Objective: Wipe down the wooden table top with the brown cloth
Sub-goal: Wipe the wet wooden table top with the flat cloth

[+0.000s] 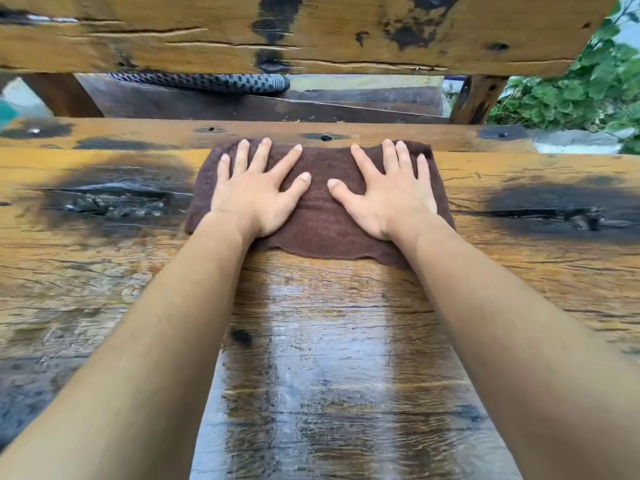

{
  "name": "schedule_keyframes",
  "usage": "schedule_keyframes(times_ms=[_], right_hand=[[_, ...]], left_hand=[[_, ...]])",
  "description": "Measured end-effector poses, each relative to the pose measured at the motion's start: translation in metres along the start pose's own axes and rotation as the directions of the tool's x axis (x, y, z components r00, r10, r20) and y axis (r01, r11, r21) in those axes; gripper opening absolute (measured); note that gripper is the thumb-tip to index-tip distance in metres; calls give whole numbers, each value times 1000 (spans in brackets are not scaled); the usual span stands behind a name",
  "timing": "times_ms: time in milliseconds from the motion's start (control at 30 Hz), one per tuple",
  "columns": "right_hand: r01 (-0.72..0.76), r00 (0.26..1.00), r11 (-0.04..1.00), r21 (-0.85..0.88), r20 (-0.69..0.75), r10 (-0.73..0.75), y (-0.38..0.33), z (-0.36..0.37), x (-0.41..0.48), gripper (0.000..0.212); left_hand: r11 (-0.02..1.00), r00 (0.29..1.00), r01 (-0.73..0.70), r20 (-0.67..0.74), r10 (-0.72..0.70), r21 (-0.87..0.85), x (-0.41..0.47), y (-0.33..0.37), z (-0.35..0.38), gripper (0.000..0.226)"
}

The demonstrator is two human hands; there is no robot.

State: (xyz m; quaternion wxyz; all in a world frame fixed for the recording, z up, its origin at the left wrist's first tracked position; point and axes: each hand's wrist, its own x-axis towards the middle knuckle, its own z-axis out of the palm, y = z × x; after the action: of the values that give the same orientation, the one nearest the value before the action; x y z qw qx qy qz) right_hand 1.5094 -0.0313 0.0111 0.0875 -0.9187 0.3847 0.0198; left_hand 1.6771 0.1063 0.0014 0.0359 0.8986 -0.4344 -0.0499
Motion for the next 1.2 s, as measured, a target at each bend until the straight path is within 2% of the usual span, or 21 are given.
schedule_keyframes(times_ms=[367,567,933,1200], right_hand=[[18,1000,1000,4,-12,-18,1,0,-2,82],[19,1000,1000,3,4,-20,-1,6,-34,82],[34,999,999,13,1,-34,-12,23,-151,81],[0,1000,1000,17,10,0,-25,37,-266,85]], left_hand=[[1000,1000,-7,21,7,-3,-12,3,-4,66],[1000,999,-30,33,30,-9,-44,-3,0,71],[998,995,-60,77,61,-18,-167,-7,4,88],[990,987,-140,75,139,-5,-284,-9,14,86]])
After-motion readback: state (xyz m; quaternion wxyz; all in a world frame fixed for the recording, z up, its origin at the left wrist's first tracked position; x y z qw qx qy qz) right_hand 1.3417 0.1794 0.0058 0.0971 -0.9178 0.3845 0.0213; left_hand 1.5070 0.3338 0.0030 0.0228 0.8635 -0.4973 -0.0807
